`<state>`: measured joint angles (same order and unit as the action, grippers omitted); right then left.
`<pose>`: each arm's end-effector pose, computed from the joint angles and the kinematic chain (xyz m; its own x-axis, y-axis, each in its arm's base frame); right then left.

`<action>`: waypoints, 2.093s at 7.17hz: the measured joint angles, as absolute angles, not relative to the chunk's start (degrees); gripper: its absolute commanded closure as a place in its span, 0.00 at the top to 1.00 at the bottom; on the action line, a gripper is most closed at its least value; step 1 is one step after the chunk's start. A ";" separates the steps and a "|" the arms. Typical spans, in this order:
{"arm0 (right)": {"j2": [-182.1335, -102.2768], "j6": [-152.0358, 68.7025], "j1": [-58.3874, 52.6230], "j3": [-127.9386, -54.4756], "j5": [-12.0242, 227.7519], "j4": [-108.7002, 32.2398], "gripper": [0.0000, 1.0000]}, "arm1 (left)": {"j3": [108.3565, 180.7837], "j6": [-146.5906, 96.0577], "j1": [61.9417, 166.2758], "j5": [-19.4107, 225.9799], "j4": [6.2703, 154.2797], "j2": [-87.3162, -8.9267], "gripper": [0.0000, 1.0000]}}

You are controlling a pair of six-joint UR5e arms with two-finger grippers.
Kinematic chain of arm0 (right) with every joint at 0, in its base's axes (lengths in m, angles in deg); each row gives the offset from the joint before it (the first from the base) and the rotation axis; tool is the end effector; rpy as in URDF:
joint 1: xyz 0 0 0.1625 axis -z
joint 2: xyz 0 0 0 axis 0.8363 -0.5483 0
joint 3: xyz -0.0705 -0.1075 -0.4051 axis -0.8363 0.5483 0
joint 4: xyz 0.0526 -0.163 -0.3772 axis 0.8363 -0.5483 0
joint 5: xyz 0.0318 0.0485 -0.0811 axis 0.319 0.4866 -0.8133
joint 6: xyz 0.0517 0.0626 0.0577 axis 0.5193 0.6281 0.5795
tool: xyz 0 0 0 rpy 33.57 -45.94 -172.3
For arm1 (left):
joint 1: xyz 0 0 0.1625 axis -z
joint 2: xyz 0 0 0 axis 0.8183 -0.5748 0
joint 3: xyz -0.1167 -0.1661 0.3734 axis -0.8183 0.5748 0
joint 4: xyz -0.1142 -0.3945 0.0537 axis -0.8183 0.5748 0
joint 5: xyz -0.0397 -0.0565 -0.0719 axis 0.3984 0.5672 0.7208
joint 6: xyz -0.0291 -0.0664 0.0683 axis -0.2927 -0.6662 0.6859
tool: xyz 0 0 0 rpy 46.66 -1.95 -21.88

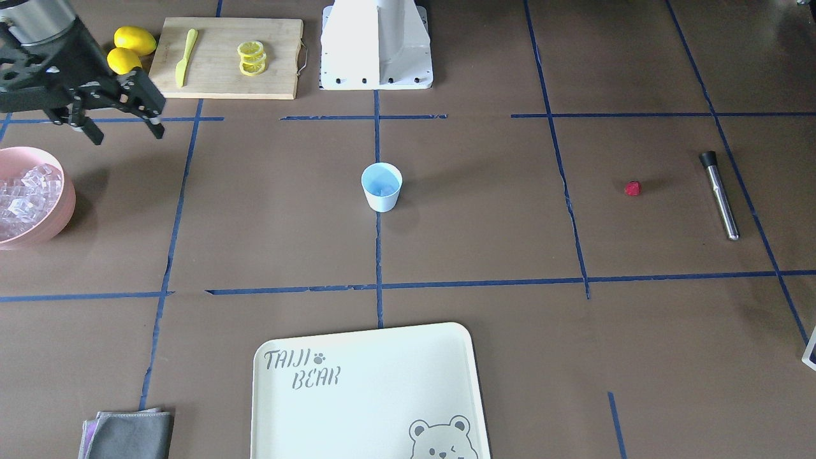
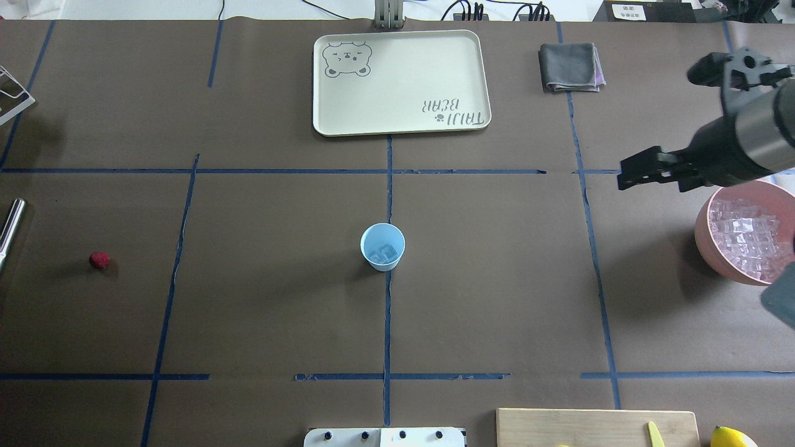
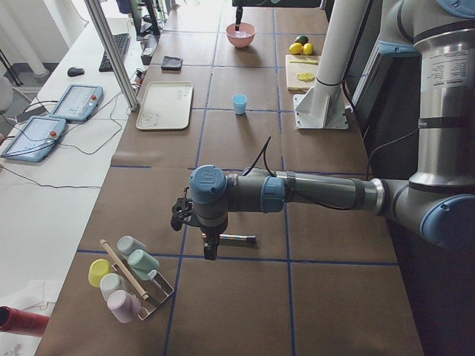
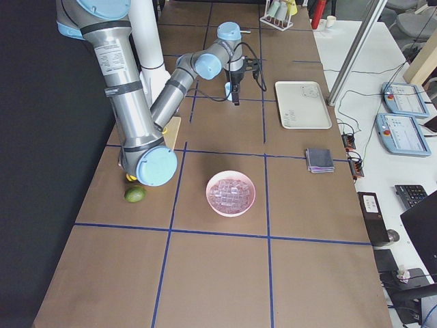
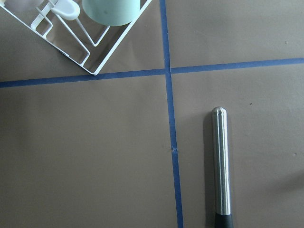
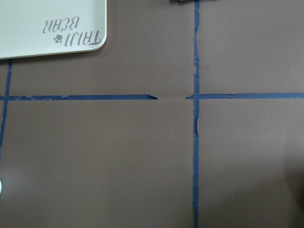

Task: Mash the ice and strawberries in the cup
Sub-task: 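Move the right gripper back over the bowl of ice cubes, then lower the right gripper into the bowl and grasp an ice cube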

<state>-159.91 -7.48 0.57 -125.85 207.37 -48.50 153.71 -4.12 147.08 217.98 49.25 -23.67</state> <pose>-0.1836 -0.4174 0.3282 0.6292 -0.0204 0.7769 -0.1263 0.9837 0.1281 -0.0784 -0.4522 0.6181 0.6915 0.0920 -0.7165 -0.0396 0.9952 0.0895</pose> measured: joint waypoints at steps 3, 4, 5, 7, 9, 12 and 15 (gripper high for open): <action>-173.20 -22.13 -11.71 -115.73 214.58 -34.88 0.99 | 154.09 -4.16 147.18 217.98 49.23 -23.58 1.00; -173.79 -23.56 -12.70 -112.24 213.56 -33.90 0.99 | 154.42 -4.46 147.19 217.98 49.21 -23.55 1.00; -173.60 -23.70 -12.87 -108.73 212.18 -32.11 0.99 | 154.86 -5.06 147.19 217.98 49.23 -23.45 1.00; -172.91 -18.70 -10.07 -101.97 211.05 -24.00 0.99 | 156.11 -5.69 147.20 217.98 49.19 -22.57 1.00; -171.39 -12.28 -6.52 -99.69 210.34 -20.11 0.99 | 156.40 -5.78 147.20 217.87 49.22 -22.25 1.00; -171.15 -11.90 -5.31 -97.60 209.61 -19.85 0.89 | 156.54 -5.79 147.20 217.81 49.23 -22.20 1.00; -171.52 -12.37 -5.38 -97.41 209.73 -19.82 0.66 | 156.60 -5.79 147.20 217.82 49.19 -22.20 1.00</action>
<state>-171.52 -12.37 -5.38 -97.41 209.73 -19.82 156.60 -5.79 147.20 217.82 49.19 -22.20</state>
